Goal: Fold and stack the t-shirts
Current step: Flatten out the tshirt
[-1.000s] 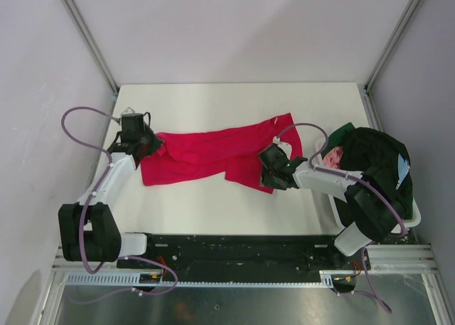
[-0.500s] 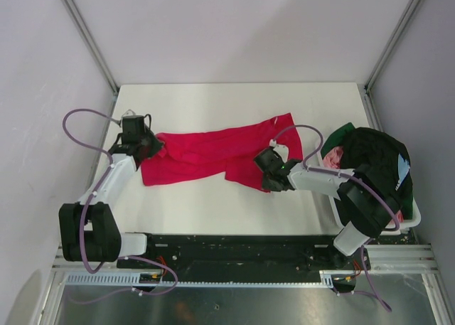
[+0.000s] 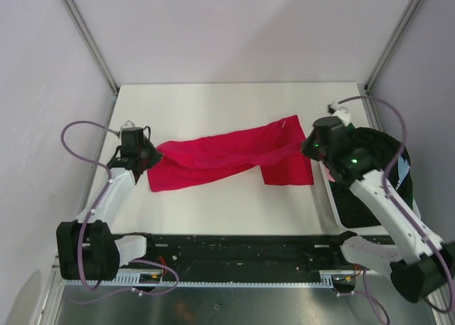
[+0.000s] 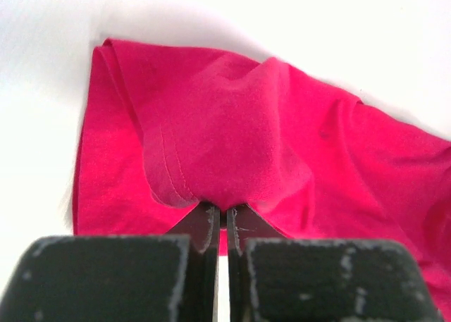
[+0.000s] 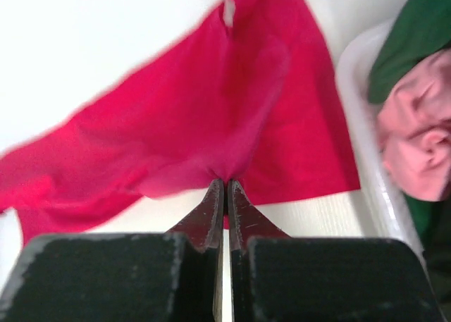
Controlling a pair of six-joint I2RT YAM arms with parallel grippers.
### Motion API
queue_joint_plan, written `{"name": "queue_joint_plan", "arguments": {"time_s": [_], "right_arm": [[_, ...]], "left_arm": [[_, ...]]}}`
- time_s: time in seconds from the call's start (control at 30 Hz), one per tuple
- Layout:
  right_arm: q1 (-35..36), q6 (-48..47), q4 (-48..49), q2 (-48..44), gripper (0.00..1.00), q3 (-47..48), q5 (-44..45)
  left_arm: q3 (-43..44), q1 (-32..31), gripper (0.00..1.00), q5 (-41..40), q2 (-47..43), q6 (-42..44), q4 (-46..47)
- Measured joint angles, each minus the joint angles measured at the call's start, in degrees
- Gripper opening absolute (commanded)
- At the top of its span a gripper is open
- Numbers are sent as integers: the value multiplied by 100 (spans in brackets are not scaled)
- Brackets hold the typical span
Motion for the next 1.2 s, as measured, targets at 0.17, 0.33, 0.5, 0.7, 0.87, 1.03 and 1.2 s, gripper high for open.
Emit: {"name": "queue_joint_plan", "arguments": {"time_s": [0.17, 0.33, 0.5, 0.7, 0.87, 1.03, 1.2], "right_arm": [[-461, -286, -452, -710, 0, 479, -24], [-723, -505, -769, -608, 0, 586, -129], [-964, -686, -984, -339, 0, 763, -229], [-1373, -887, -1104, -343, 0, 1346, -275], [-1482, -1005, -1104, -332, 0, 1510, -319], [-1515, -1102, -1019, 120, 0, 1589, -337], [-1541, -1139, -634, 1126, 0, 1659, -372]], "left_arm": [[-317, 0, 9, -31, -332, 4, -103], [-511, 0, 11, -90, -516, 11, -240], [-518, 0, 11, -103, -597, 109, -448], [-544, 0, 22, -96, -1102, 223, -796], [-822, 0, 42, 2, -1591, 243, -931], [-1012, 0, 47, 33, -1469, 201, -1075], [-1139, 0, 46, 105, -1405, 201, -1095]]}}
